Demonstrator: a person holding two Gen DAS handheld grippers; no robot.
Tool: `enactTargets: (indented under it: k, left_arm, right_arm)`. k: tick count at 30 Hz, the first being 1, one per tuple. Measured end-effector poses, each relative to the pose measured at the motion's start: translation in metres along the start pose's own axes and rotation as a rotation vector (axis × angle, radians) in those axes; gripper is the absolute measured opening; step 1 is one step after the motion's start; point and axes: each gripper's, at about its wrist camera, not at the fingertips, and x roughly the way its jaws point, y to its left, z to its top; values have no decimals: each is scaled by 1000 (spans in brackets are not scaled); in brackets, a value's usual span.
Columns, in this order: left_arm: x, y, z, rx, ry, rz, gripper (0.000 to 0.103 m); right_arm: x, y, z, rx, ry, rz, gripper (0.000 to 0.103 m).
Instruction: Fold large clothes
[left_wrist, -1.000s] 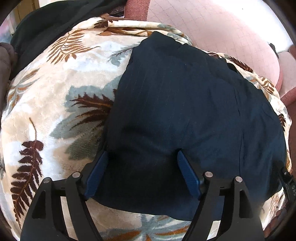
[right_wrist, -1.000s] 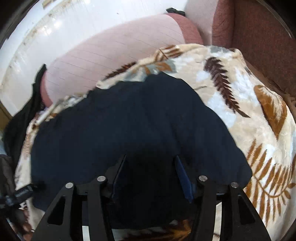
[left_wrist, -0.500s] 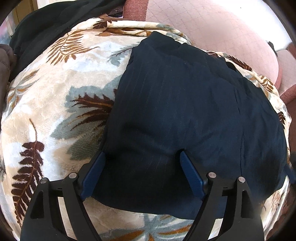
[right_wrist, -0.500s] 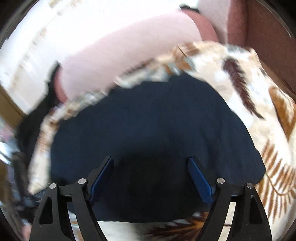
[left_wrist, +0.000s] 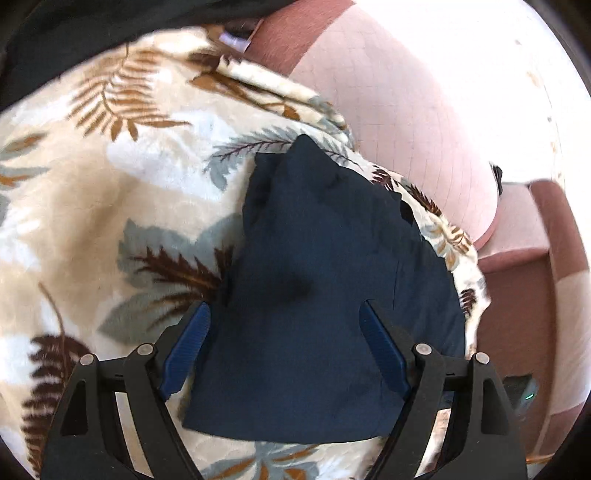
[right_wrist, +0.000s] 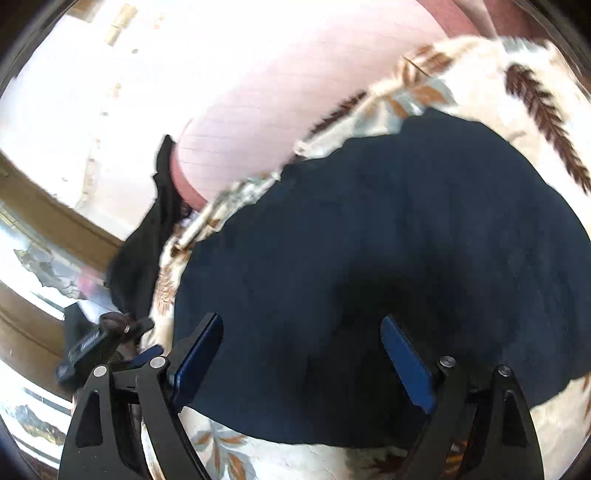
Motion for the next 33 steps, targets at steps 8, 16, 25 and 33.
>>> enactTargets:
  k: [8,16,25,33]
  left_arm:
    - [52,24,-19,-92,201,-148,86]
    - [36,-26,-36,58,136,-100,32]
    - [-7,-66,-43,80,49,-147,8]
    - [-19,-128,-60,174,31,-187,2]
  right_arm:
    - [33,-21,-2,34,108,-79,88]
    - [33,-15,-6,13,112,-114,88]
    - [25,-18,-7,28,119,-108,88]
    - [6,-21,-3,20,93,-110,88]
